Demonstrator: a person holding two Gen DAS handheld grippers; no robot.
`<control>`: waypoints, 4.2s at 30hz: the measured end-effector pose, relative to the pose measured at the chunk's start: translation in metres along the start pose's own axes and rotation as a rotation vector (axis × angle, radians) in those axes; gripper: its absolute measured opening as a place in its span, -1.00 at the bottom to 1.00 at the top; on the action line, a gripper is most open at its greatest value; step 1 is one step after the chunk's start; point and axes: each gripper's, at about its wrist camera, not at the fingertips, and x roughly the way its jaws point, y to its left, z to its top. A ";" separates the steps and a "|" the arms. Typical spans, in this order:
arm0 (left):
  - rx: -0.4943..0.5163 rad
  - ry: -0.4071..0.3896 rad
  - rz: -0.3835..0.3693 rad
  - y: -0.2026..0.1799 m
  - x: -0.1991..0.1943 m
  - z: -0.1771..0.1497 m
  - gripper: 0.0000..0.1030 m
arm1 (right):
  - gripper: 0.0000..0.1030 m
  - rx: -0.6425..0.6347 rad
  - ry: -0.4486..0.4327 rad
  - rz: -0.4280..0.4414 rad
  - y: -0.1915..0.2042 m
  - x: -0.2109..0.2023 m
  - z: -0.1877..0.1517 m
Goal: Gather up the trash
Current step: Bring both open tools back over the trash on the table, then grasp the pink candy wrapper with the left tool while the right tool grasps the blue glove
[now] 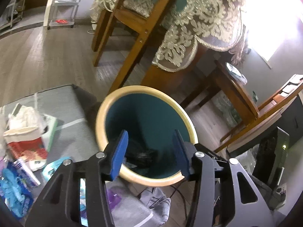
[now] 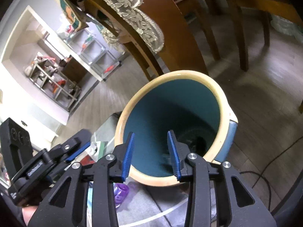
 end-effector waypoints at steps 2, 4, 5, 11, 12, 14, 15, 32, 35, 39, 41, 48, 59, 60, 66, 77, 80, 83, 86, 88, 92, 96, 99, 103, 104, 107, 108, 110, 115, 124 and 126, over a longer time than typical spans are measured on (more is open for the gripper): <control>0.002 -0.008 0.010 0.005 -0.011 -0.004 -0.02 | -0.17 -0.015 -0.004 0.005 0.005 -0.002 -0.001; 0.004 -0.015 0.023 0.011 -0.022 -0.008 -0.01 | -0.10 -0.041 -0.007 0.013 0.011 -0.004 -0.003; 0.004 -0.019 0.030 0.014 -0.030 -0.012 -0.01 | -0.09 -0.054 -0.007 0.013 0.014 -0.004 -0.004; 0.000 -0.031 0.080 0.039 -0.067 -0.040 -0.01 | -0.05 -0.159 -0.005 0.023 0.037 -0.005 -0.014; -0.001 -0.029 0.090 0.043 -0.072 -0.046 -0.01 | -0.05 -0.174 -0.005 0.025 0.039 -0.006 -0.017; -0.003 -0.026 0.109 0.051 -0.082 -0.056 -0.01 | -0.03 -0.210 -0.004 0.032 0.046 -0.007 -0.022; -0.007 -0.026 0.117 0.055 -0.086 -0.061 -0.01 | -0.01 -0.229 -0.003 0.036 0.051 -0.008 -0.025; 0.127 0.044 0.237 0.072 -0.113 -0.122 -0.01 | 0.10 -0.378 0.100 0.081 0.084 -0.002 -0.058; 0.151 0.064 0.252 0.070 -0.108 -0.125 -0.01 | 0.10 -0.394 0.131 0.085 0.086 0.001 -0.064; 0.143 0.083 0.267 0.075 -0.101 -0.126 -0.01 | 0.10 -0.434 0.185 0.093 0.092 0.010 -0.074; 0.127 0.091 0.280 0.079 -0.096 -0.123 -0.01 | 0.10 -0.442 0.218 0.089 0.092 0.016 -0.078; 0.088 0.142 0.301 0.091 -0.063 -0.112 -0.01 | 0.10 -0.415 0.312 0.089 0.086 0.034 -0.088; 0.059 0.106 0.312 0.100 -0.087 -0.115 -0.02 | 0.10 -0.364 0.323 0.107 0.082 0.041 -0.084; 0.052 0.093 0.315 0.102 -0.093 -0.114 -0.02 | 0.10 -0.365 0.326 0.115 0.085 0.041 -0.084; 0.012 -0.015 0.346 0.121 -0.135 -0.097 -0.02 | 0.12 -0.412 0.322 0.161 0.110 0.049 -0.080; 0.073 -0.033 0.449 0.151 -0.143 -0.066 -0.02 | 0.13 -0.483 0.360 0.248 0.158 0.077 -0.084; 0.150 -0.006 0.469 0.150 -0.129 -0.060 -0.02 | 0.13 -0.523 0.385 0.272 0.172 0.080 -0.097; 0.221 0.027 0.491 0.148 -0.114 -0.055 -0.02 | 0.13 -0.562 0.399 0.282 0.184 0.083 -0.107; 0.238 0.047 0.493 0.153 -0.104 -0.052 -0.26 | 0.13 -0.586 0.410 0.292 0.190 0.085 -0.115; 0.235 0.050 0.499 0.156 -0.103 -0.052 -0.57 | 0.13 -0.597 0.419 0.305 0.195 0.087 -0.119; 0.219 0.019 0.490 0.159 -0.113 -0.055 -0.83 | 0.13 -0.606 0.435 0.331 0.205 0.094 -0.125; 0.194 -0.024 0.491 0.159 -0.128 -0.057 -0.87 | 0.13 -0.577 0.455 0.358 0.214 0.104 -0.131; 0.145 -0.064 0.489 0.162 -0.143 -0.057 -0.88 | 0.12 -0.533 0.469 0.379 0.217 0.111 -0.133; 0.113 -0.113 0.489 0.162 -0.159 -0.059 -0.89 | -0.04 -0.513 0.496 0.371 0.221 0.122 -0.139; 0.109 -0.127 0.486 0.161 -0.164 -0.059 -0.89 | -0.09 -0.510 0.498 0.369 0.221 0.124 -0.142; 0.097 -0.153 0.475 0.159 -0.175 -0.061 -0.89 | -0.48 -0.519 0.499 0.366 0.222 0.124 -0.144; 0.092 -0.158 0.472 0.159 -0.177 -0.061 -0.89 | -0.76 -0.526 0.496 0.367 0.221 0.123 -0.144; 0.088 -0.162 0.472 0.156 -0.181 -0.061 -0.90 | -0.98 -0.529 0.479 0.362 0.219 0.119 -0.142; 0.079 -0.167 0.473 0.148 -0.189 -0.063 -0.90 | -0.98 -0.515 0.449 0.385 0.212 0.108 -0.134; 0.048 -0.202 0.468 0.134 -0.210 -0.067 -0.91 | -0.98 -0.512 0.378 0.439 0.213 0.073 -0.119; 0.041 -0.215 0.461 0.131 -0.215 -0.067 -0.91 | -0.98 -0.497 0.360 0.454 0.208 0.064 -0.113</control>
